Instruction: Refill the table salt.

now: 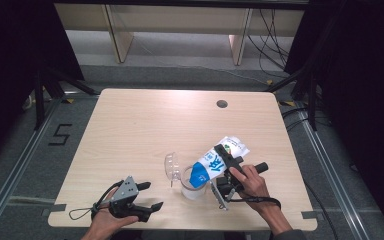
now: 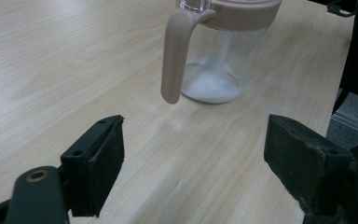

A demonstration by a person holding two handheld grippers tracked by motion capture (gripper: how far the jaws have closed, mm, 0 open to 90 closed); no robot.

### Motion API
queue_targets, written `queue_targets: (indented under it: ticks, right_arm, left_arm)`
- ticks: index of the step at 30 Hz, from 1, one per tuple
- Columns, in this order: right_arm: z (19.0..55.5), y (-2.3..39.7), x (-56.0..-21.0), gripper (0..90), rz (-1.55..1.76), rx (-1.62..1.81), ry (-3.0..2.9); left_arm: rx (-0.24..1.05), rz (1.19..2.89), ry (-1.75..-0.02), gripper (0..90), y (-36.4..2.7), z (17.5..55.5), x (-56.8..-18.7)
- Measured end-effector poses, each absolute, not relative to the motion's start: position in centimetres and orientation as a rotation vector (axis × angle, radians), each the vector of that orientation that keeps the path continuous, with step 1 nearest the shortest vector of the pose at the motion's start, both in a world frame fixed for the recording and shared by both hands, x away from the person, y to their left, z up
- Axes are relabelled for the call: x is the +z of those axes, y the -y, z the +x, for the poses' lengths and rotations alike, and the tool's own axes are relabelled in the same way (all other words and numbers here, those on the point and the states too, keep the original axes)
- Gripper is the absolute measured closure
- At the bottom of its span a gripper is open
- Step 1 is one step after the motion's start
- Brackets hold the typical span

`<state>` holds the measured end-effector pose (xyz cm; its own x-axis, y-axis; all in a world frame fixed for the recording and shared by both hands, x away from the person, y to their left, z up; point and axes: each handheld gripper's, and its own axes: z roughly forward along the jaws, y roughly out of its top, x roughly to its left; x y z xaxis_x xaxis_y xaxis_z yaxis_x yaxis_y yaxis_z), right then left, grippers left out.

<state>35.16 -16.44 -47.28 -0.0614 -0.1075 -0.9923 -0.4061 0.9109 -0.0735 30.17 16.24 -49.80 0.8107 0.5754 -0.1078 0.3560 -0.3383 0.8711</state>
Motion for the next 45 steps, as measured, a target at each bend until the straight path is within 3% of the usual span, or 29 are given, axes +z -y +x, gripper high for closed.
queue_targets:
  ticks: [45]
  right_arm:
    - [35.00,16.62,-47.55,51.5,-0.376,0.255,-1.619]
  left_arm:
    - [0.264,1.958,-0.696,19.9,-16.22,30.21,-49.83]
